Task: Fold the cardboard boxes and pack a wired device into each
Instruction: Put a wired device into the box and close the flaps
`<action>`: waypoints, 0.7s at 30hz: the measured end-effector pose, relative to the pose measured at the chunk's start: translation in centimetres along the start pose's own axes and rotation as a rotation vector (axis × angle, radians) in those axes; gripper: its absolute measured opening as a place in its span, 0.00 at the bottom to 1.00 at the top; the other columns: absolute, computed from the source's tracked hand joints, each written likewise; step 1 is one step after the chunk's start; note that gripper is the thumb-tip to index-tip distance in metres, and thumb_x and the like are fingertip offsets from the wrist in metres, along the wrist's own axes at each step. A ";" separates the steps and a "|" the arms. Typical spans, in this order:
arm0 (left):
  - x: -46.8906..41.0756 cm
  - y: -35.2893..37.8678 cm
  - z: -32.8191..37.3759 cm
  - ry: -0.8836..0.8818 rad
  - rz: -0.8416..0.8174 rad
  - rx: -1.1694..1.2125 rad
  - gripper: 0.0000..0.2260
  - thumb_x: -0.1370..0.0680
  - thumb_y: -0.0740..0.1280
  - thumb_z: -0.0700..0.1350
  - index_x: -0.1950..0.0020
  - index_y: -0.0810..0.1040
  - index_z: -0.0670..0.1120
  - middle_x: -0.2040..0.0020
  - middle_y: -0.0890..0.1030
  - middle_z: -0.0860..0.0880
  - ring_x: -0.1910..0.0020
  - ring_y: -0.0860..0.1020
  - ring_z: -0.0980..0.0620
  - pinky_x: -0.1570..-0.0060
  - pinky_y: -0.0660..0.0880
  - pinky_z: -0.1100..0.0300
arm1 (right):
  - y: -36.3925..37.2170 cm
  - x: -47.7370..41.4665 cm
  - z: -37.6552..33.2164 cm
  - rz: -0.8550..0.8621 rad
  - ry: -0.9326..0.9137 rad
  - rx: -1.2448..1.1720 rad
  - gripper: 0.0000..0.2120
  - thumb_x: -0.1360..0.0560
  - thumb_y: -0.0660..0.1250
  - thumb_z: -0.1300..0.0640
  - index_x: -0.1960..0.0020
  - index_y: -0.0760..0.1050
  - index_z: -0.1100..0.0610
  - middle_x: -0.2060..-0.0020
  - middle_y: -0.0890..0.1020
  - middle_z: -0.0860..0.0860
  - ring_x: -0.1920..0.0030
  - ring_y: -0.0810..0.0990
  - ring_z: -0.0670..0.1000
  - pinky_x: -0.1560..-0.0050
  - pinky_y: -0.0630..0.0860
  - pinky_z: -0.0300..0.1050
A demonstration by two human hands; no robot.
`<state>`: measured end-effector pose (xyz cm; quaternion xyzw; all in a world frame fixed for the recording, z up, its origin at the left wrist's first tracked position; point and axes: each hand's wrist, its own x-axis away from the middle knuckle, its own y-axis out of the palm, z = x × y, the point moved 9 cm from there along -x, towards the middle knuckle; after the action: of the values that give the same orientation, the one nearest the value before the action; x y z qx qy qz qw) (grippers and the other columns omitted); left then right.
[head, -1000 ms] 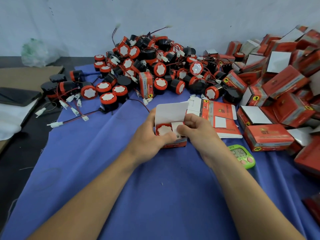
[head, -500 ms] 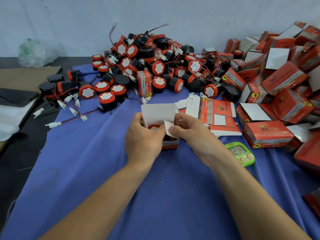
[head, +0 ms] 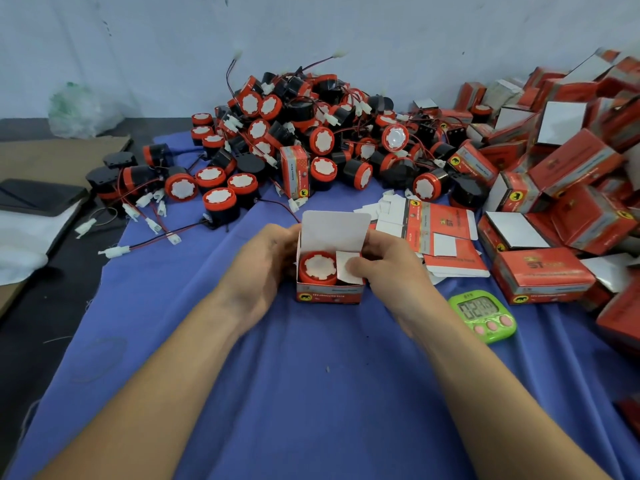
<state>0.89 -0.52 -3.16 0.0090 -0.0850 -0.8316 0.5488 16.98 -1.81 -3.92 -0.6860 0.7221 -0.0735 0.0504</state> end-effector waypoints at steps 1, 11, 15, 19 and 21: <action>-0.2 -0.2 -0.3 -0.013 -0.016 -0.065 0.17 0.16 0.57 0.42 0.35 0.84 0.47 0.38 0.85 0.45 0.37 0.81 0.42 0.32 0.75 0.45 | 0.0 0.0 0.0 0.020 -0.006 0.006 0.19 0.24 0.66 0.68 0.43 0.83 0.47 0.51 0.88 0.44 0.47 0.86 0.48 0.41 0.82 0.58; -0.5 -0.3 0.6 0.204 0.147 -0.184 0.17 0.26 0.73 0.28 0.48 0.89 0.49 0.50 0.88 0.47 0.50 0.87 0.49 0.53 0.82 0.60 | -0.3 0.3 -0.9 0.126 -0.101 -0.046 0.19 0.27 0.70 0.71 0.56 0.87 0.48 0.60 0.87 0.46 0.57 0.84 0.46 0.51 0.83 0.54; -0.4 -0.2 1.2 0.198 0.115 -0.247 0.18 0.26 0.74 0.30 0.59 0.90 0.55 0.51 0.88 0.54 0.49 0.86 0.55 0.53 0.80 0.64 | -0.5 0.2 -1.9 0.057 -0.161 0.046 0.20 0.28 0.72 0.71 0.60 0.88 0.45 0.59 0.88 0.46 0.55 0.86 0.49 0.53 0.84 0.51; -0.5 -0.4 0.7 0.056 -0.053 -0.374 0.20 0.31 0.68 0.30 0.53 0.91 0.52 0.42 0.85 0.60 0.40 0.80 0.64 0.49 0.79 0.65 | -0.5 0.7 -1.9 -0.228 -0.053 0.117 0.26 0.28 0.61 0.74 0.53 0.89 0.47 0.47 0.87 0.41 0.48 0.82 0.37 0.58 0.74 0.35; -0.3 -0.5 0.8 0.039 -0.111 -0.406 0.24 0.39 0.63 0.37 0.51 0.90 0.52 0.39 0.84 0.62 0.37 0.78 0.66 0.46 0.78 0.68 | -0.6 1.3 -2.3 -0.262 -0.064 0.144 0.23 0.29 0.61 0.67 0.51 0.88 0.46 0.44 0.85 0.39 0.42 0.80 0.36 0.55 0.75 0.35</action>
<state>0.43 0.04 -2.50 -0.0811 0.0955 -0.8602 0.4943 17.10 -3.06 -1.49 -0.7708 0.6175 -0.1091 0.1122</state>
